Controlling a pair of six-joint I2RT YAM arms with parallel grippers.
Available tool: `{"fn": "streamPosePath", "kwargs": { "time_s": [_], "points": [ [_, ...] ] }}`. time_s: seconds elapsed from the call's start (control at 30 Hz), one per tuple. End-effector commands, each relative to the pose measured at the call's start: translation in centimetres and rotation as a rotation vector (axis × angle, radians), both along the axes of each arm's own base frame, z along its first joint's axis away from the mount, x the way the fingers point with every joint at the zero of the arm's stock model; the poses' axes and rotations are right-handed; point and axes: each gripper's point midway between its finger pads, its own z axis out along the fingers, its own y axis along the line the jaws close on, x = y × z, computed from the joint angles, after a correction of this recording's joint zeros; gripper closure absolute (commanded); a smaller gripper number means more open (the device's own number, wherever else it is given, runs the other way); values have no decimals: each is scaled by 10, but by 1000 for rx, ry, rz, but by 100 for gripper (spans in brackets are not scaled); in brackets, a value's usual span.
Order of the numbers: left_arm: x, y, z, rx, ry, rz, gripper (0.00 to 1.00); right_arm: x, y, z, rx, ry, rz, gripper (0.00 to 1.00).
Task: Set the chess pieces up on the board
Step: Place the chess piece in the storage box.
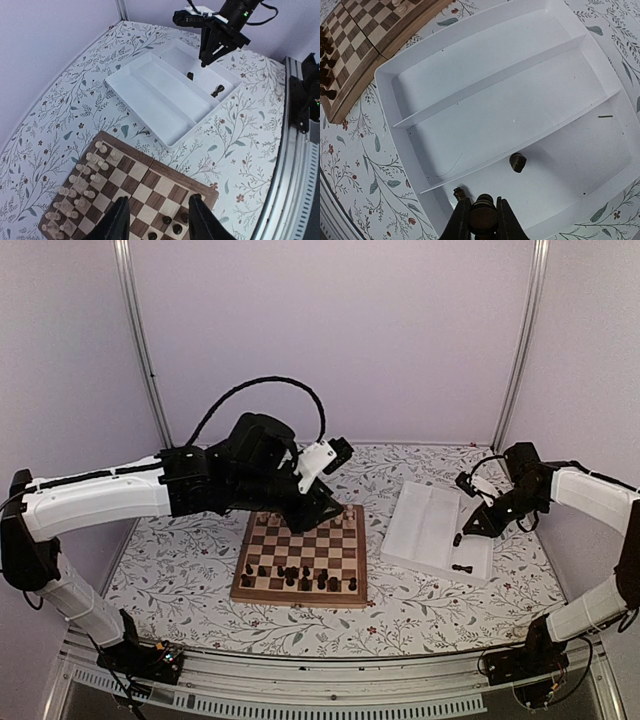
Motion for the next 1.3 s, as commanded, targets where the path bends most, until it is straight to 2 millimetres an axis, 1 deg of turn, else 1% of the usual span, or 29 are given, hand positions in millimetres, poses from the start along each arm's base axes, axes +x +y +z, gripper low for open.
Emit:
{"fn": "streamPosePath", "kwargs": {
  "time_s": [0.0, 0.03, 0.1, 0.13, 0.2, 0.27, 0.3, 0.4, 0.5, 0.6, 0.8, 0.83, 0.93, 1.13, 1.27],
  "points": [
    [15, -36, 16, -184, -54, -11, 57, -1, 14, 37, 101, -45, 35, 92],
    [18, -43, 22, -216, -68, -17, 57, -2, 17, 42, 118, -49, 46, 92],
    [22, -57, 27, -291, -56, -29, 56, -4, 24, 55, 159, -68, 73, 92],
    [24, -65, 33, -337, -64, -38, 56, -5, 27, 65, 178, -85, 91, 92],
    [27, -78, 35, -390, -60, -54, 56, -6, 31, 76, 203, -104, 114, 92],
    [31, -89, 34, -427, -41, -61, 56, -5, 30, 80, 188, -120, 116, 92],
    [31, -95, 33, -438, -28, -71, 56, -3, 26, 78, 165, -127, 108, 92],
    [29, -108, 28, -454, 18, -100, 56, -2, 12, 60, 78, -113, 61, 90],
    [28, -111, 22, -459, 37, -105, 56, -5, -3, 30, -10, -69, 23, 80],
    [28, -109, 19, -454, 39, -102, 56, -5, -16, 4, -89, -44, -10, 77],
    [28, -104, 15, -434, 35, -93, 56, 6, -18, -20, -107, -6, -23, 74],
    [28, -104, 15, -432, 35, -91, 56, 7, -19, -29, -116, 18, -29, 74],
    [27, -100, 14, -429, 38, -84, 56, 13, -18, -45, -112, 56, -31, 73],
    [26, -93, 10, -422, 36, -65, 55, 36, -12, -41, -80, 34, -46, 72],
    [26, -92, 10, -422, 35, -62, 55, 45, -8, -44, -60, 43, -39, 73]
  ]
}}
